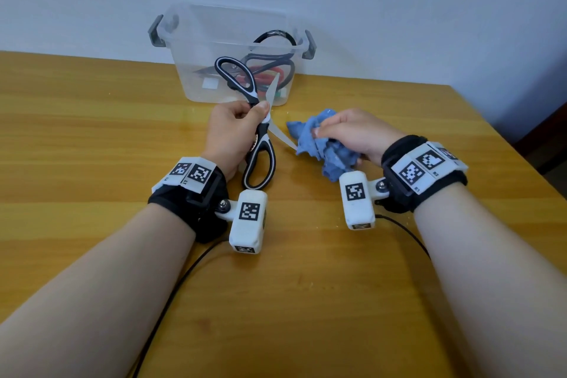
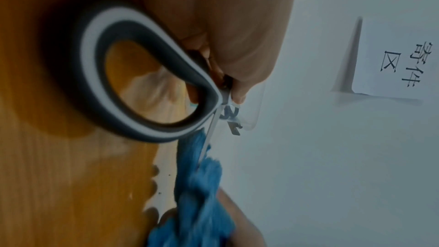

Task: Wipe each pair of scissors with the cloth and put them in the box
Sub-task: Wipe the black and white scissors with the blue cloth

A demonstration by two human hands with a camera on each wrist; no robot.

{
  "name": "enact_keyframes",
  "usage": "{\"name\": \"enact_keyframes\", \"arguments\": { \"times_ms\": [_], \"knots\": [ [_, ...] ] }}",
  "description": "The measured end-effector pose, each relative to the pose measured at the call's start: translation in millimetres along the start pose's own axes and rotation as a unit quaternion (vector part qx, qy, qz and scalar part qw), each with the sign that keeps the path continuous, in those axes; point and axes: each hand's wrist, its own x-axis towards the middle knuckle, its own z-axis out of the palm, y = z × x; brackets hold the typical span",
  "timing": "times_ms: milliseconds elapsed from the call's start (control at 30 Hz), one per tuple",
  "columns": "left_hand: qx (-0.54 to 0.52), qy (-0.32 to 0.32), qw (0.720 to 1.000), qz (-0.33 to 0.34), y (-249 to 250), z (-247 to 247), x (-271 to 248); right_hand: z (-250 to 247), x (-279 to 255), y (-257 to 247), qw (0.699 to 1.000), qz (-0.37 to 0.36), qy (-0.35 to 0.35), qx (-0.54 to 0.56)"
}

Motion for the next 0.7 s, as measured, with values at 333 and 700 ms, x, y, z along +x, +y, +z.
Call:
{"name": "enact_keyframes", "arguments": {
  "times_ms": [333,700],
  "knots": [
    [0.024,-0.004,0.999,0.028,-1.6,-0.3,1.4,34.7,22.9,-40.9,0.997,-0.043,-0.059,-0.006],
    [0.031,0.010,0.999,0.040,2.4,-0.6,-1.0,46.0,17.2,-37.9,0.995,-0.075,-0.067,0.012]
  ]
}}
